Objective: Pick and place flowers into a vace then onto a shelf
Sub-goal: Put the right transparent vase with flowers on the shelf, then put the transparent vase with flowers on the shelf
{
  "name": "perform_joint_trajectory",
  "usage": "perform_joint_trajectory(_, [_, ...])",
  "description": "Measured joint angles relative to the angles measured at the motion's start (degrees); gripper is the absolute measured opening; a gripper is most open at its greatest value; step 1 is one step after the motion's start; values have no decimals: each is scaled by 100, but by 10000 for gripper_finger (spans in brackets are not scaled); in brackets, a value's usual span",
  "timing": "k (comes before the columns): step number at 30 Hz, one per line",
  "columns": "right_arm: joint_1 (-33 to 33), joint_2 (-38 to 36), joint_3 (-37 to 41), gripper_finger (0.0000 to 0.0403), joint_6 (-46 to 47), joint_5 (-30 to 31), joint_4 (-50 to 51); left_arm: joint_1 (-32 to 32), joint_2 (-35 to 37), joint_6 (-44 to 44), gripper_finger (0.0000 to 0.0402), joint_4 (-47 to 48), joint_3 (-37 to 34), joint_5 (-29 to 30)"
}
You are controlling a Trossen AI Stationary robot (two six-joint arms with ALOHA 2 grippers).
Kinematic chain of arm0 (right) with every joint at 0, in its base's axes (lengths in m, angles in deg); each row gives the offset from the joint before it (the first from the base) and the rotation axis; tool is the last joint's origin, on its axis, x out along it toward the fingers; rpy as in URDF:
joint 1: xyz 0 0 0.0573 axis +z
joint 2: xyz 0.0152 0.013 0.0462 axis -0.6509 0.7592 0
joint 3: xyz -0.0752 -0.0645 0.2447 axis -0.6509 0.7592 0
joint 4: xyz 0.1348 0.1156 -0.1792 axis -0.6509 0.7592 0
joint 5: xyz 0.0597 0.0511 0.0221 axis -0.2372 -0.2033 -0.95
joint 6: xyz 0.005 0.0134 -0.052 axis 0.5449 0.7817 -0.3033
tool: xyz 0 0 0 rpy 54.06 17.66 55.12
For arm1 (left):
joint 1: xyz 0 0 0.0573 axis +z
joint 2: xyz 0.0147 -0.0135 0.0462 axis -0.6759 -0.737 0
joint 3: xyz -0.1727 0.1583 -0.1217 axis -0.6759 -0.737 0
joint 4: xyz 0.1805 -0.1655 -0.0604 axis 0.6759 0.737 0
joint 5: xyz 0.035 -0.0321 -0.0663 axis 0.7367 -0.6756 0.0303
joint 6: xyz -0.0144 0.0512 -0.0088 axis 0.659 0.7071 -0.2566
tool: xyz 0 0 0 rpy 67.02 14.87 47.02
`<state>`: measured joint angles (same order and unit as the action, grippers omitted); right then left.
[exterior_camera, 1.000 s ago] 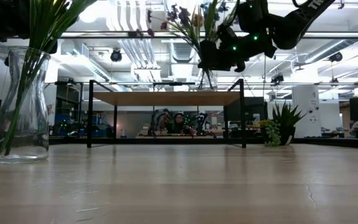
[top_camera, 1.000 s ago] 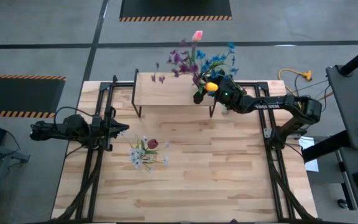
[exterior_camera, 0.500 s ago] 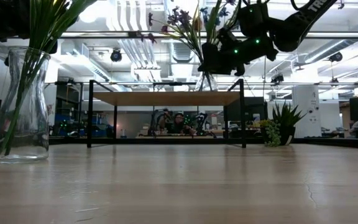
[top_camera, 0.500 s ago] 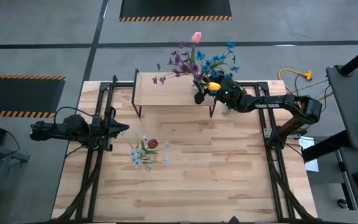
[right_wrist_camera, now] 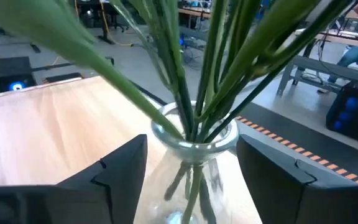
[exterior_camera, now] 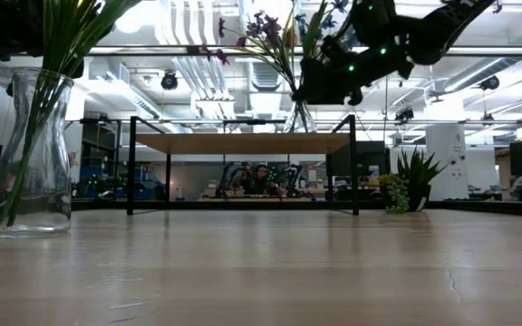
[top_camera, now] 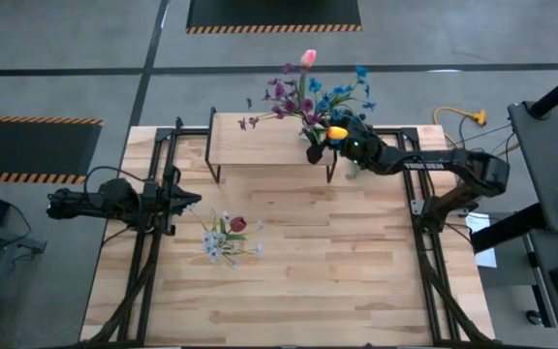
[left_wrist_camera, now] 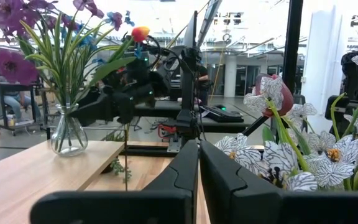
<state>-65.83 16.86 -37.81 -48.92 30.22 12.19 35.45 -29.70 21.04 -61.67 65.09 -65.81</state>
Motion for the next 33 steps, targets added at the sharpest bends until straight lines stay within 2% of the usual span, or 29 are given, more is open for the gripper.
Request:
perform_joint_trajectory(6, [306,-795,150,251,-105,-231,1066,0,1,0,0,0,0,0])
perform_joint_trajectory(9, [513,-1294,341,247,-40,-729,1621,-2,2,0,0,0,0,2])
perform_joint_trajectory(13, [880,-2031,913,233,74,-1500,1519,-1,1,0,0,0,-2,2])
perform_joint_trajectory(24, [1706,-4600,2907,209,340,-1363,1322,-2,0,0,0,0,-2,2])
perform_joint_trajectory(29, [1906,-5816,3685,197,459,-1340,1304,-2,1,0,0,-2,-2,2])
perform_joint_trajectory(33, [1975,-6491,4209,187,393,-1344,1297,-1,1,0,0,-2,-2,2])
